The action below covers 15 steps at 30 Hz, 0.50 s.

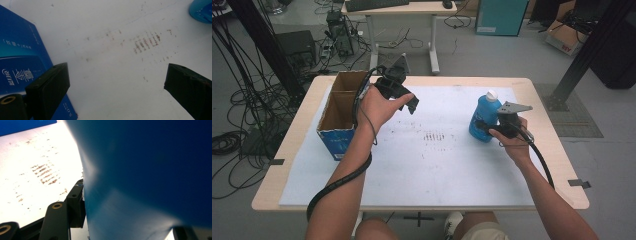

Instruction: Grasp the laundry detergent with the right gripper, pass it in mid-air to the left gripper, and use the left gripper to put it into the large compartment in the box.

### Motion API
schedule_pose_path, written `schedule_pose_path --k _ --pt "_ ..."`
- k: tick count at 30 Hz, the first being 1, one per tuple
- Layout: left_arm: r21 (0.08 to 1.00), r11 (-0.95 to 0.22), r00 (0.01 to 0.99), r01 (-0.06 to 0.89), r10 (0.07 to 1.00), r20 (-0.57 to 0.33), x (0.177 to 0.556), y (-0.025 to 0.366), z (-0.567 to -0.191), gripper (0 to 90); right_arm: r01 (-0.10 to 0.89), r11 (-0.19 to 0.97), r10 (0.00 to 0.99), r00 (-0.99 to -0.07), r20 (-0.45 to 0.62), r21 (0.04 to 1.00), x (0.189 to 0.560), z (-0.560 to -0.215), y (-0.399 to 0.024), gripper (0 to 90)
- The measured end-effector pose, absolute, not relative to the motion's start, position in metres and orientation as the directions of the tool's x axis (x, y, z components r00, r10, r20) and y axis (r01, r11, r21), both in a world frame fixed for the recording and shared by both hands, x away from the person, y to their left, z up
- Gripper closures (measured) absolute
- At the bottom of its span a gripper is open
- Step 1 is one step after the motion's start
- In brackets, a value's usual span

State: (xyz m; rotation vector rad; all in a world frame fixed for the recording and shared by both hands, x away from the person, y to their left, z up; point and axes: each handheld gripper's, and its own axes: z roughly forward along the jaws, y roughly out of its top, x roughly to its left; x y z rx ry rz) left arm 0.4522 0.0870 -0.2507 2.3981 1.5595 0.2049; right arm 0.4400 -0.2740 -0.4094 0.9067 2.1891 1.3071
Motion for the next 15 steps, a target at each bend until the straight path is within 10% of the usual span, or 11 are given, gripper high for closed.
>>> schedule_pose_path --k 15 --pt "0.302 -0.385 0.412 0.872 0.911 -0.025 0.4503 0.0876 -0.2481 6.4 0.31 0.341 0.717 -0.696 -0.032 0.888 0.4402 -0.4095 -0.2743 41.6"
